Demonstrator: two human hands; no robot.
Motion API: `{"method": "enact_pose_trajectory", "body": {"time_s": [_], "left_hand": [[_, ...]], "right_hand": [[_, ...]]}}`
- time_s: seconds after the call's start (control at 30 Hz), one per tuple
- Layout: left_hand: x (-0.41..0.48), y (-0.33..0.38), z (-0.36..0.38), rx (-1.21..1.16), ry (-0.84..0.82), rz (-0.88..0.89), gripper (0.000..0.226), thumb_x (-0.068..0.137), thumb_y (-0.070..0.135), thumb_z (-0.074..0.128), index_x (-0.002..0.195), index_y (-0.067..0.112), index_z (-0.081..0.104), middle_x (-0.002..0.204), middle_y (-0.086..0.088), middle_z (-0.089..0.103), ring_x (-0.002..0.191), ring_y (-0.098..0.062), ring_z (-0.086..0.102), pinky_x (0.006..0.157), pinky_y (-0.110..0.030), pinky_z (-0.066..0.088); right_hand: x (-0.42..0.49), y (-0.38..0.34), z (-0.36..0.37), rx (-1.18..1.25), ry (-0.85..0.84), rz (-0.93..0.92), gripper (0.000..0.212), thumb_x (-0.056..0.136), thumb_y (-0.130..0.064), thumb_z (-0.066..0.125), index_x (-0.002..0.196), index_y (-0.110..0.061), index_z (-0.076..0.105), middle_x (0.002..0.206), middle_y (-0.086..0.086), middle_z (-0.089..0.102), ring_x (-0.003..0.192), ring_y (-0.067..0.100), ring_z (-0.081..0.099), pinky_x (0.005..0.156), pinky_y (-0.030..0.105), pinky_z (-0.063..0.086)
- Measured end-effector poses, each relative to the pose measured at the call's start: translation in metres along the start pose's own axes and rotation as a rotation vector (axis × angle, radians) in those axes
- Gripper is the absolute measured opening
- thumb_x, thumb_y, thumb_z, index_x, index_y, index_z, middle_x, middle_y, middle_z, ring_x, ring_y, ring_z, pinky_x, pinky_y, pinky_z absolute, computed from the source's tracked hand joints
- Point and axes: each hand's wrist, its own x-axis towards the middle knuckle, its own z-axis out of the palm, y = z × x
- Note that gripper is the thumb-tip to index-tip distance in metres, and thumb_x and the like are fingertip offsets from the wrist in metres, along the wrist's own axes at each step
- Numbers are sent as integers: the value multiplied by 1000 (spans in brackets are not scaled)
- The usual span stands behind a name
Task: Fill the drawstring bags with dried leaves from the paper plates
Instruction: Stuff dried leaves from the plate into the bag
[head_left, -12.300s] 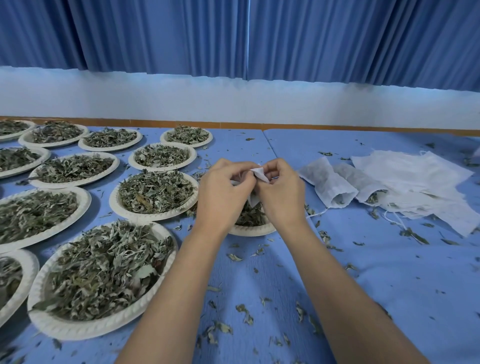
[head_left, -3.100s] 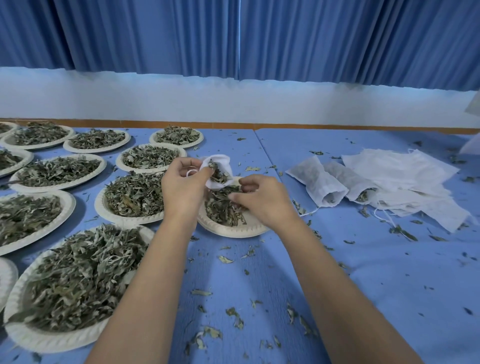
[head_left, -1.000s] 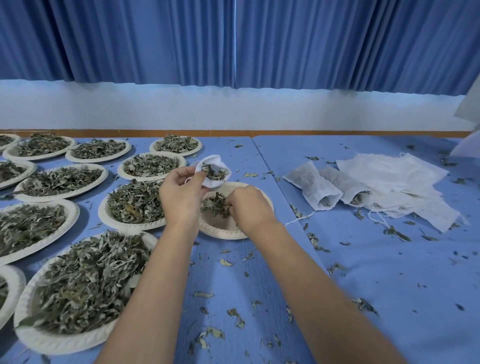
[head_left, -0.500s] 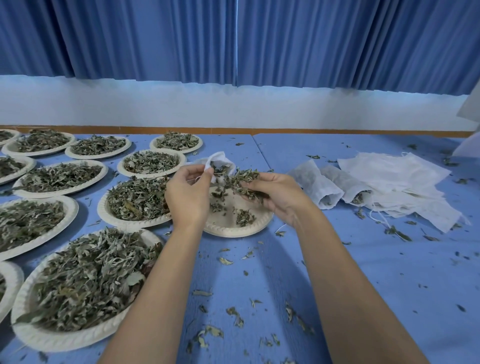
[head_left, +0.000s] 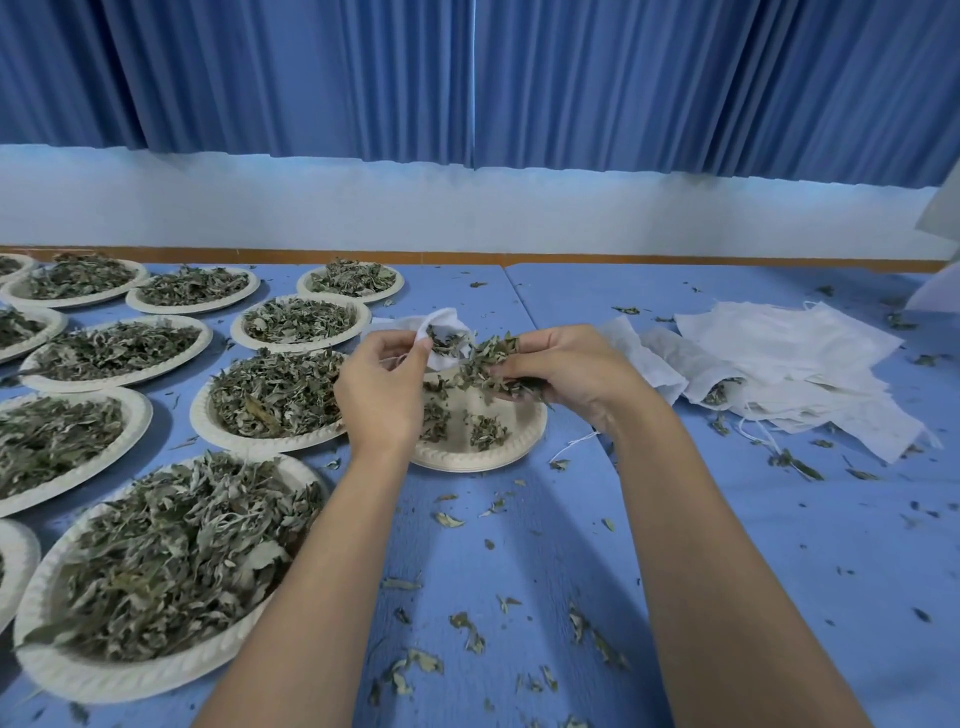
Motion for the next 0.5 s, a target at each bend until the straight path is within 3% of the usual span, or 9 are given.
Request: {"method": "enact_pose_trajectory", "body": {"time_s": [0.07, 0.17, 0.27, 0.33, 0.4, 0.5], "left_hand": [[0, -2, 1, 45, -23, 12, 4, 88, 25, 67, 87, 22, 66, 78, 17, 62, 74, 5, 58, 62, -8, 43], [-1, -1, 1, 61, -75, 4, 5, 88, 25, 67, 84, 22, 66, 77, 14, 64, 73, 2, 58, 66, -14, 46], [-4, 0, 3, -1, -157, -34, 11, 87, 18, 66, 77, 22, 65, 66, 11, 65, 70, -10, 61, 71, -28, 52], [-5, 0, 5, -76, -167, -82, 13, 87, 14, 65, 76, 19, 65, 67, 7, 64, 65, -9, 60, 69, -26, 51], [-6, -1, 6, -189, -181, -160, 14, 88, 10, 64, 75, 17, 63, 66, 7, 61, 61, -5, 60, 69, -21, 51], [-6, 0, 7, -391, -259, -284, 20, 90, 7, 60, 71, 11, 61, 64, 6, 58, 57, -5, 62, 69, -20, 54]], "right_hand": [[1, -1, 2, 96, -17, -8, 10, 75, 7, 72, 77, -3, 72, 73, 7, 73, 64, 13, 69, 53, 18, 54], [3, 1, 7, 145, 32, -47, 11, 76, 6, 71, 79, -4, 72, 78, 8, 73, 70, 14, 69, 58, 19, 55], [6, 7, 21, -36, 128, -89, 13, 78, 1, 71, 75, -11, 73, 65, 1, 71, 60, 9, 63, 58, 21, 52], [7, 11, 30, -187, 229, -138, 11, 80, -2, 69, 72, -9, 74, 69, 15, 70, 62, 16, 55, 61, 32, 48], [8, 15, 36, -366, 304, -232, 12, 81, -2, 62, 77, 4, 71, 71, 29, 60, 59, 17, 40, 55, 29, 33], [7, 16, 43, -577, 365, -328, 19, 80, 2, 53, 67, 1, 66, 62, 27, 53, 55, 19, 31, 50, 32, 28]]}}
